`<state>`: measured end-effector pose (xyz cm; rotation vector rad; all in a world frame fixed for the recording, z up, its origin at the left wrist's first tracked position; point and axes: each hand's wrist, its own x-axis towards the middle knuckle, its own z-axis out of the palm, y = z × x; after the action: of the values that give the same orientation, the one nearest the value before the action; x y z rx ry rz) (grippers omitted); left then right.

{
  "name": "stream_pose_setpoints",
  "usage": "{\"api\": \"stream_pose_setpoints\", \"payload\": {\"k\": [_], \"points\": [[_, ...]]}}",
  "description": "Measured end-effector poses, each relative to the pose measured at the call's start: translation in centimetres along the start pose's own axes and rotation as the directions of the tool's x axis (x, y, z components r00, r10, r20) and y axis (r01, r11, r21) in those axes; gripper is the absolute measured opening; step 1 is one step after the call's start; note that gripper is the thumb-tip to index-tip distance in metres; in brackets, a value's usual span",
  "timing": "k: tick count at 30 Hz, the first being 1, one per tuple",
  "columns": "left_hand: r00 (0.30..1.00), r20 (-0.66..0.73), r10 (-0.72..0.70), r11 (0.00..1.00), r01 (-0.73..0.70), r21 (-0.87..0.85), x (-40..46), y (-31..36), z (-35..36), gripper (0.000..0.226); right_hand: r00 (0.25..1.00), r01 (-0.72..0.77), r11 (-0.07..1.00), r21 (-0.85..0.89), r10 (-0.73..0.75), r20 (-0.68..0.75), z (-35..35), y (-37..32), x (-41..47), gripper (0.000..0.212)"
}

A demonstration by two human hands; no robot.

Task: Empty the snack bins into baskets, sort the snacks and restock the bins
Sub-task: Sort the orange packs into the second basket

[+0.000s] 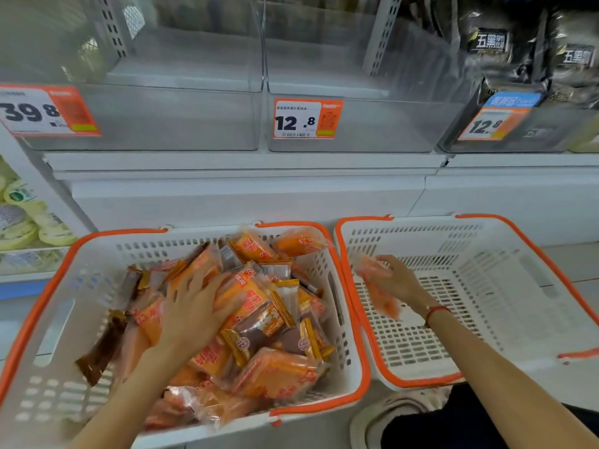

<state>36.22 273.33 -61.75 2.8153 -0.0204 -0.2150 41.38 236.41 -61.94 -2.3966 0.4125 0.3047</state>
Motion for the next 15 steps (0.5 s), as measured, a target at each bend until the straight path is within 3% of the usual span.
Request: {"api": "stream_pose_setpoints", "payload": {"k": [3,4,7,9,11,13,15], "points": [[0.993,0.119,-0.013,0.999,0.017,-0.034,0.9,0.1,-0.9,0.077,0.995,-0.038,0.995,0.091,0.03,0.093,0.0,0.1,1.0,0.046],[0.983,0.184,-0.004,0.999,0.014,-0.052,1.4,0.0,-1.5,0.069,0.998,-0.003,0.995,0.103,-0.003,0.058,-0.1,-0.4,1.2,0.042],[0.948,0.316,0.043,0.995,-0.012,-0.101,2.5,0.2,-4.0,0.062,0.951,0.19,0.982,-0.023,-0.19,-0.243,0.4,-3.4,0.8,0.03],[0.971,0.24,0.024,0.996,-0.003,-0.085,2.8,0.4,-4.3,0.051,0.867,0.371,0.918,-0.143,-0.398,-0.3,1.3,-6.4,-0.2,0.028],[0.999,0.044,0.017,0.993,-0.011,-0.115,3.5,1.1,-3.8,0.024,0.799,0.527,0.794,-0.304,-0.584,-0.14,2.9,-9.3,-1.2,0.04],[0.989,-0.145,0.013,0.977,-0.044,-0.208,4.5,2.0,-3.5,0.017,0.784,0.555,0.71,-0.434,-0.621,-0.015,4.6,-11.2,-1.0,0.058],[0.968,-0.249,0.016,0.975,-0.07,-0.211,6.0,2.5,-3.2,0.011,0.803,0.514,0.749,-0.418,-0.591,-0.071,5.5,-12.4,-0.4,0.061]]}}
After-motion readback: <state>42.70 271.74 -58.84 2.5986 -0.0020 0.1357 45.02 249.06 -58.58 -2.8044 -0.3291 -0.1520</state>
